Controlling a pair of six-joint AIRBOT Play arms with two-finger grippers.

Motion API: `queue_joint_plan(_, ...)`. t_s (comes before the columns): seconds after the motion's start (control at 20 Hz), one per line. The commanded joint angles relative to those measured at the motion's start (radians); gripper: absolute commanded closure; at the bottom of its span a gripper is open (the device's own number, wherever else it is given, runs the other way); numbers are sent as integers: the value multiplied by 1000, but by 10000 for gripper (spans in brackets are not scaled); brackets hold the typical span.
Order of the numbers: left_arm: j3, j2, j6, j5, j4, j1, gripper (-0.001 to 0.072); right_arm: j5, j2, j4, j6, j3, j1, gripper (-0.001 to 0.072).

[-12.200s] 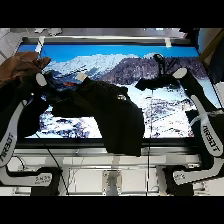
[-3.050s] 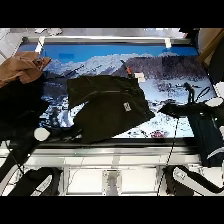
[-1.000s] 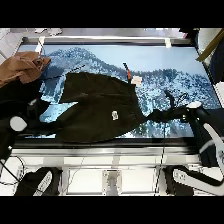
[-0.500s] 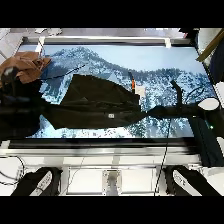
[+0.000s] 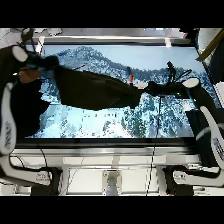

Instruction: Fold the clothes and pants, and hang the long-sleeved shirts on hangers.

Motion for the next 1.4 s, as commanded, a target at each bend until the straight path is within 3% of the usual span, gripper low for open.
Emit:
queue_joint_plan(0.0,117,-191,0,239,-3,-46,703,-118,-163,16,6,76,2,696)
queue_joint_plan(0.25,117,-315,-31,380,-3,-63,701,-332,-253,132,3,78,3,671)
queue_joint_plan(0.3,117,-319,-33,387,-3,-62,576,-366,-253,138,2,81,3,450)
queue_joint_plan(0.35,119,-313,-34,392,-3,-62,271,-372,-253,135,1,93,2,227)
queue_joint_plan(0.4,122,-300,-34,393,-3,-58,85,-358,-253,125,1,114,-3,206)
queue_joint_plan(0.6,124,-172,-33,358,-3,-29,83,-167,-253,-39,2,222,-33,209)
queue_joint_plan(0.85,124,-3,34,224,-3,-28,84,89,-319,-32,15,227,-71,206)
queue_joint_plan(1.0,124,49,47,192,-3,-29,84,99,-385,37,-37,227,-73,73)
queue_joint_plan(1.1,124,66,46,182,-3,-29,84,100,-427,113,-61,227,-72,69)
queue_joint_plan(1.35,124,66,46,148,-3,-29,85,140,-511,137,-85,309,-60,73)
